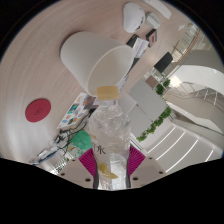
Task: Pour water
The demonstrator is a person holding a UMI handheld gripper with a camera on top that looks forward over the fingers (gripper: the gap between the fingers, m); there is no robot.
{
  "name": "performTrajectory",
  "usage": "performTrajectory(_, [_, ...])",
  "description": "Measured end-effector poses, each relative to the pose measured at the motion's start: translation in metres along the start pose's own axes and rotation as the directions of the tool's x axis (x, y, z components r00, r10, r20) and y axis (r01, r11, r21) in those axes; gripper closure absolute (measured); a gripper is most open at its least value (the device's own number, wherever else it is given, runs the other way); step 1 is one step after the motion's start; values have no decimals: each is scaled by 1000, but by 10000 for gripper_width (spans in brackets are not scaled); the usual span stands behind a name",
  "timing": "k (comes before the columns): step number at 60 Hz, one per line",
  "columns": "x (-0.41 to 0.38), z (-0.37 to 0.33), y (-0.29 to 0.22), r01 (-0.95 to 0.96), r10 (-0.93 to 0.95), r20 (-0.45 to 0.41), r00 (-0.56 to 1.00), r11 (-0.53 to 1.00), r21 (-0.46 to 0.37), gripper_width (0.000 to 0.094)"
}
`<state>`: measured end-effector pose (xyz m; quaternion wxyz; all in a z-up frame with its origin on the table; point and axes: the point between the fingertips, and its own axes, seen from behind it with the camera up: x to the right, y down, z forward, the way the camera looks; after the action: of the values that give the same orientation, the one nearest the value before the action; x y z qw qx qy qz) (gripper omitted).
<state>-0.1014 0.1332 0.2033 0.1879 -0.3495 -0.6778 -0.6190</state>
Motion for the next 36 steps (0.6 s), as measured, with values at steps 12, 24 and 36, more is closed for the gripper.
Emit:
performTrajectory(12, [-1, 2, -11, -25, 24, 12, 1000, 999, 46, 579])
performTrajectory(24, [26, 6, 8, -702, 704, 6, 711, 708, 71, 577])
performTrajectory(36, [-17, -9, 0, -923, 910, 217, -354, -377, 76, 519])
